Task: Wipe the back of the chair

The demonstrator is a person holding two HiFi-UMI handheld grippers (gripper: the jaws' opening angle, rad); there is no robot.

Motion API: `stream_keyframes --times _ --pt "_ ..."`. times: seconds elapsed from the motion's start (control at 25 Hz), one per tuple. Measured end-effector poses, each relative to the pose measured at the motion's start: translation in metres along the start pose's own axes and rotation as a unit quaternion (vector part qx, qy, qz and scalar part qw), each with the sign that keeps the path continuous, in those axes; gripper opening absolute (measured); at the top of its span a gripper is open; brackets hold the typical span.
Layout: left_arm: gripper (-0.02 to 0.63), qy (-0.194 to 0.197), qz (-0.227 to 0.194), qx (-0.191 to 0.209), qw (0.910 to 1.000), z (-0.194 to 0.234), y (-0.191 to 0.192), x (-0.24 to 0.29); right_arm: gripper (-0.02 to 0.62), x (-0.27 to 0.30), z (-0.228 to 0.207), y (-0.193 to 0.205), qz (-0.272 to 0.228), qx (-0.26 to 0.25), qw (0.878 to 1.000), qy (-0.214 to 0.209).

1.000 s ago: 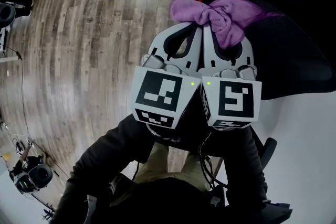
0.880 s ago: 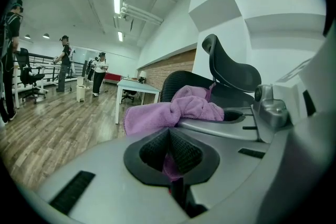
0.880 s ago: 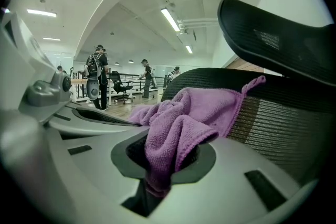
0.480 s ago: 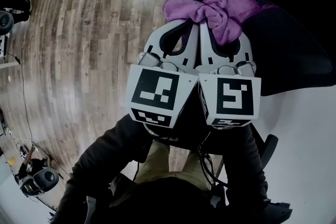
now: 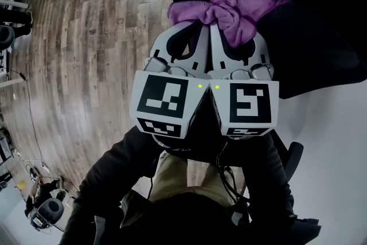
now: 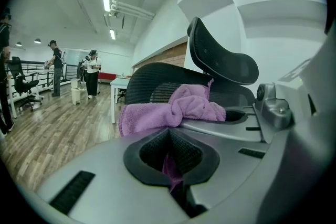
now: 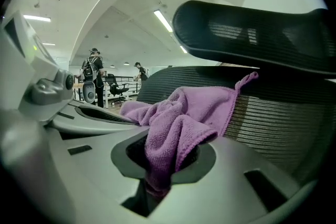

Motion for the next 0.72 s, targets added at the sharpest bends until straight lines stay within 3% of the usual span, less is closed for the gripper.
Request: stream_keyframes --times 0.72 --pt "0.0 0.035 0.007 0.025 0.999 -0.076 -0.003 0.019 0.064 -0.053 -0.056 0.017 -0.006 0.021 0.999 0.038"
Point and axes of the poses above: the fingertips, and each gripper's own axes: x forward along the fingers, z to its left, y out of its underside, the point moved 5 cm from there along -x, backward along the fingers, and after that the axes turned 11 degrees about -y, right-handed, at the moved point
